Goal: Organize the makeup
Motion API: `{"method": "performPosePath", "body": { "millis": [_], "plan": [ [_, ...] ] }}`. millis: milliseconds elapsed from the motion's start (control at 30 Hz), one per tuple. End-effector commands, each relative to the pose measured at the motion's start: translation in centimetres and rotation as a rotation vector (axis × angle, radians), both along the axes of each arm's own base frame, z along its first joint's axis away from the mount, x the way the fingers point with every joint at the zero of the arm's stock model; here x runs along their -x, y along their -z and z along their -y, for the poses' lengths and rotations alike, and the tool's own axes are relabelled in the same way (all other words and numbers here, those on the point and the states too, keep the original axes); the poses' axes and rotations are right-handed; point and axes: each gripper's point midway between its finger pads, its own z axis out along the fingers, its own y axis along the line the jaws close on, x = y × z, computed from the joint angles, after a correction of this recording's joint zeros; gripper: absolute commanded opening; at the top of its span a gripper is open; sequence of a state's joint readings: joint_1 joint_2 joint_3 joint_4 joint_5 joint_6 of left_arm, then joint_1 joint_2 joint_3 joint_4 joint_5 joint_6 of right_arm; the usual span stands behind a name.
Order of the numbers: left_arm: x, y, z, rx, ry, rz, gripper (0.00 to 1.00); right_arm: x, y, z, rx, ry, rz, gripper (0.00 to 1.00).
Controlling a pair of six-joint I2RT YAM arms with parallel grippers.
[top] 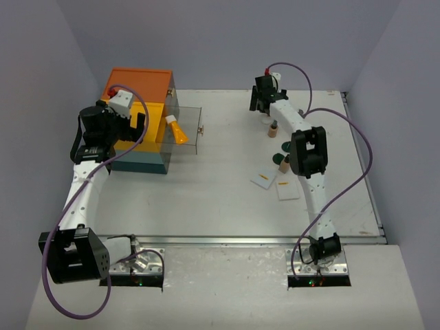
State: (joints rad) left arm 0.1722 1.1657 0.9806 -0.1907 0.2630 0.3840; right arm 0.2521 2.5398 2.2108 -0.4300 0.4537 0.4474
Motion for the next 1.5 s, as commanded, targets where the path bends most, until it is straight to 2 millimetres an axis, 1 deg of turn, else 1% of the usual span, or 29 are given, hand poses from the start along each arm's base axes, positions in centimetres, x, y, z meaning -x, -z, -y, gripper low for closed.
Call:
{"method": "performPosePath", "body": {
  "millis": [0, 133, 200, 333, 433, 567, 633, 667, 700, 733, 800, 867, 900, 967, 1033, 1133, 1167, 1200, 1233, 1267, 1300, 1333, 1400, 1467],
  "plan": [
    [0.5, 2.8, -0.6, 0.011, -0.022, -0.089, 1.00, -1.1, -0.2, 0.6, -0.053, 0.055, 0.037, 0.89],
    [0.6, 3.0, -0.6, 0.011, -0.022, -0.093, 1.00, -0.7, 1.3, 1.3, -0.068, 0.089, 0.008, 0.89],
    [0.6, 3.0, -0.6, 0.013, -0.023, -0.094, 1.00, -0.6, 2.3, 1.1, -0.083, 0.082, -0.010, 0.89],
    [0.5, 2.8, -0.6, 0.015, -0.024, -0.089, 1.00, -0.5, 3.5, 1.1, -0.087, 0.083, -0.029, 0.87],
    [0.4, 2.8, -0.6, 0.017, -0.022, -0.089, 1.00, -0.4, 4.6, 1.3, -0.080, 0.092, -0.045, 0.87],
    [0.4, 2.9, -0.6, 0.016, -0.023, -0.092, 1.00, -0.2, 5.8, 1.8, -0.073, 0.101, -0.066, 0.83],
    [0.4, 2.8, -0.6, 0.015, -0.023, -0.090, 1.00, 0.0, 6.3, 2.1, -0.073, 0.104, -0.077, 0.78],
    [0.4, 2.8, -0.6, 0.017, -0.023, -0.090, 1.00, 0.2, 6.7, 2.2, -0.069, 0.106, -0.085, 0.68],
    [0.4, 2.8, -0.6, 0.017, -0.023, -0.090, 1.00, 0.3, 6.9, 2.3, -0.067, 0.107, -0.090, 0.63],
    [0.4, 2.8, -0.6, 0.018, -0.023, -0.090, 1.00, 0.3, 6.8, 2.4, -0.065, 0.107, -0.090, 0.59],
    [0.3, 2.9, -0.6, 0.019, -0.022, -0.090, 1.00, 0.3, 6.6, 2.5, -0.055, 0.101, -0.090, 0.49],
    [0.3, 3.1, -0.5, 0.024, -0.022, -0.096, 1.00, 0.2, 6.3, 2.4, -0.052, 0.085, -0.082, 0.43],
    [0.3, 3.1, -0.5, 0.023, -0.020, -0.096, 1.00, -0.2, 5.6, 2.3, -0.057, 0.074, -0.063, 0.42],
    [0.3, 3.2, -0.5, 0.025, -0.021, -0.099, 1.00, -0.2, 5.2, 1.9, -0.075, 0.046, -0.053, 0.36],
    [0.3, 3.3, -0.4, 0.027, -0.019, -0.099, 1.00, -0.6, 3.8, 0.5, -0.126, -0.013, -0.011, 0.31],
    [0.2, 3.3, -0.4, 0.027, -0.019, -0.101, 1.00, -1.4, 0.5, -1.5, -0.218, -0.080, 0.068, 0.27],
    [0.2, 3.3, -0.4, 0.027, -0.018, -0.101, 1.00, -1.7, -1.1, -2.2, -0.251, -0.100, 0.103, 0.26],
    [0.3, 3.3, -0.4, 0.028, -0.019, -0.102, 1.00, -1.8, -2.0, -2.5, -0.271, -0.108, 0.124, 0.26],
    [0.2, 3.2, -0.5, 0.027, -0.020, -0.100, 1.00, -1.8, -2.9, -3.0, -0.292, -0.116, 0.146, 0.25],
    [0.2, 3.2, -0.5, 0.027, -0.019, -0.098, 1.00, -1.9, -4.7, -3.6, -0.314, -0.135, 0.179, 0.25],
    [0.2, 3.1, -0.5, 0.027, -0.020, -0.097, 1.00, -1.8, -6.1, -4.1, -0.331, -0.150, 0.203, 0.25],
    [0.2, 3.0, -0.5, 0.028, -0.022, -0.096, 1.00, -1.7, -7.1, -4.5, -0.346, -0.162, 0.221, 0.25],
    [0.2, 2.7, -0.4, 0.033, -0.021, -0.097, 1.00, -1.4, -8.3, -5.0, -0.366, -0.179, 0.240, 0.24],
    [0.4, 2.3, -0.3, 0.036, -0.015, -0.092, 1.00, -1.1, -10.7, -5.8, -0.385, -0.213, 0.287, 0.24]
  ]
}}
